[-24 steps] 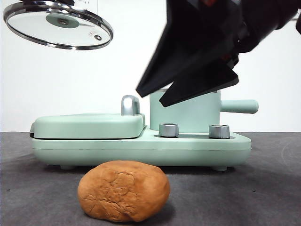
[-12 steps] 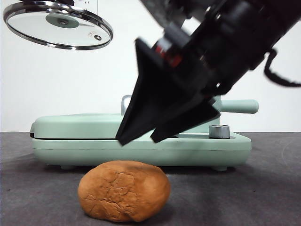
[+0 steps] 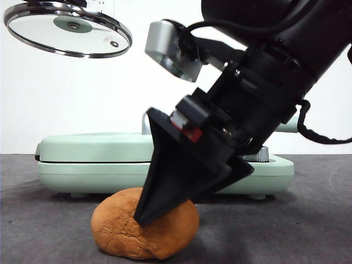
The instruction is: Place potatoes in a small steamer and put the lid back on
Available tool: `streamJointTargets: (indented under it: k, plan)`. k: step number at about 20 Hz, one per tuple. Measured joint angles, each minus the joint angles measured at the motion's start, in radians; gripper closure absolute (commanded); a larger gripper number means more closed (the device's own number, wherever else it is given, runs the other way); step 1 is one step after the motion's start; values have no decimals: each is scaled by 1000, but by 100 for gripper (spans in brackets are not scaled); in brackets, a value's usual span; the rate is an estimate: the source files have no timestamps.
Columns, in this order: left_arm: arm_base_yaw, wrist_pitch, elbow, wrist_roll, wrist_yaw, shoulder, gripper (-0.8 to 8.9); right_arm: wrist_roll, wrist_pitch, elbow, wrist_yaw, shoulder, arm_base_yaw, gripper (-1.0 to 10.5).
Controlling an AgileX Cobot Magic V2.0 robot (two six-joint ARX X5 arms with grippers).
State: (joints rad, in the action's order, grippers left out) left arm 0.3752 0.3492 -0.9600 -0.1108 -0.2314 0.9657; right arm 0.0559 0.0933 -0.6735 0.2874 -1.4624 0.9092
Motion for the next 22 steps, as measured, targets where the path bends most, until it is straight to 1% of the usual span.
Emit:
streamJointTargets:
  k: [3,5,7,9,11,13,15,18,22]
  plan:
    - [-1,0,0,-2,0,0,799,0,16,0,5,-14,0,729]
    - [-7,0,0,-2,0,0,799,-1,33,0,28,-11,0,751]
    - [-18,0,0,-5,0,0,799,-1,100,0,31,23,0,751]
    - [-25,0,0,-5,0,0,799,-5,175,0,29,97,-3,751]
    - [-26,0,0,-5,0,0,799,-30,289,-19,26,188,-21,751]
    - [-26,0,0,-5,0,0,799,-74,420,-69,22,258,-51,751]
    - [-26,0,0,-5,0,0,799,-111,561,-148,-5,294,-92,751]
    - [-26,0,0,-5,0,0,799,-129,758,-302,-56,294,-163,751]
    - [-26,0,0,-5,0,0,799,-117,814,-436,-56,274,-236,751]
